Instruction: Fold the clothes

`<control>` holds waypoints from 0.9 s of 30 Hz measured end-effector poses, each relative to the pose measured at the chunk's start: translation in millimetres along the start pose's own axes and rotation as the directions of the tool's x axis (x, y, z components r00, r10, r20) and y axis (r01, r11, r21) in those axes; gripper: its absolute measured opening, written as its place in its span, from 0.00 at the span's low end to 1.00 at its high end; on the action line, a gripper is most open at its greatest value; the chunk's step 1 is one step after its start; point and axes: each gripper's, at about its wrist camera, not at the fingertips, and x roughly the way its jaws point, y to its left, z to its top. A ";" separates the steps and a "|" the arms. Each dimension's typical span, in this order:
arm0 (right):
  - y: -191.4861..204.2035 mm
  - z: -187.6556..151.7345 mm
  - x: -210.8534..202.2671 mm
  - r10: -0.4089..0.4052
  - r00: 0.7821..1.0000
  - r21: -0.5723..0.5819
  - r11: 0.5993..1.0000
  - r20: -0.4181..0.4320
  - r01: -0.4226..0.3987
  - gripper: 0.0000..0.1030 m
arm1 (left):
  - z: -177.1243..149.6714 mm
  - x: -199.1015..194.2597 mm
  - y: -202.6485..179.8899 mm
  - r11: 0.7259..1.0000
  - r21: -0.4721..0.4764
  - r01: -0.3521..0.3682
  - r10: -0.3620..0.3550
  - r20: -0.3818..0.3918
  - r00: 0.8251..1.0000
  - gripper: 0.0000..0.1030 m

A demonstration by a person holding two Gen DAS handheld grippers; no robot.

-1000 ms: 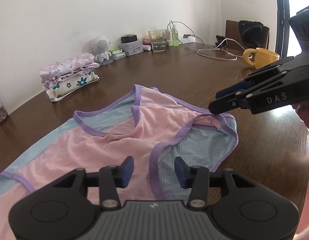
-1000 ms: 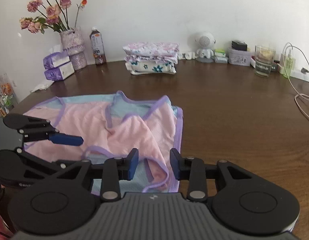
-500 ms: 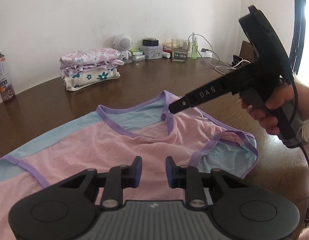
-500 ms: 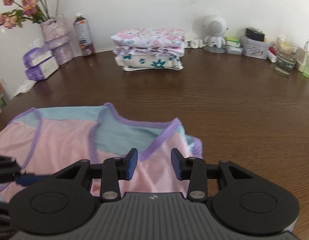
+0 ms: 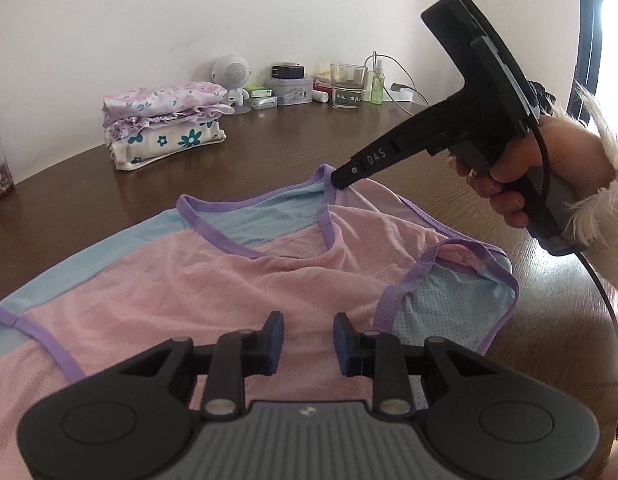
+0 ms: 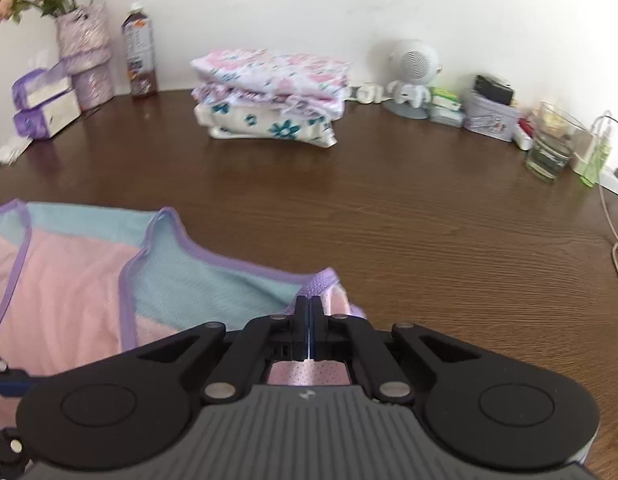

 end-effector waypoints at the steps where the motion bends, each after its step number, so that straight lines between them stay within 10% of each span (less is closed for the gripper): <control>1: -2.6 1.4 -1.3 0.005 1.000 0.009 1.000 0.005 -0.005 0.00 | 1.4 -0.7 -0.5 1.000 0.001 -0.001 0.001 0.002 1.000 0.25; 10: 16.4 -7.2 -1.9 0.018 1.000 -0.126 0.992 -0.005 -0.018 0.21 | 23.5 10.1 -5.0 0.994 0.019 -0.109 0.108 0.019 0.994 0.24; 13: 19.5 -14.6 3.5 -0.019 1.000 -0.184 0.983 -0.011 0.017 0.00 | 29.5 22.1 -5.5 0.991 0.037 -0.128 0.128 -0.008 0.992 0.23; 22: -5.9 -18.6 -4.7 -0.061 0.998 -0.128 0.990 0.023 0.064 0.04 | 27.9 29.9 -7.1 0.987 0.057 -0.147 0.149 -0.036 0.988 0.24; 27: 0.9 -16.1 -28.3 0.052 0.995 -0.146 0.988 0.081 -0.040 0.10 | 34.8 22.8 -12.2 0.986 0.076 -0.146 0.144 0.032 0.989 0.25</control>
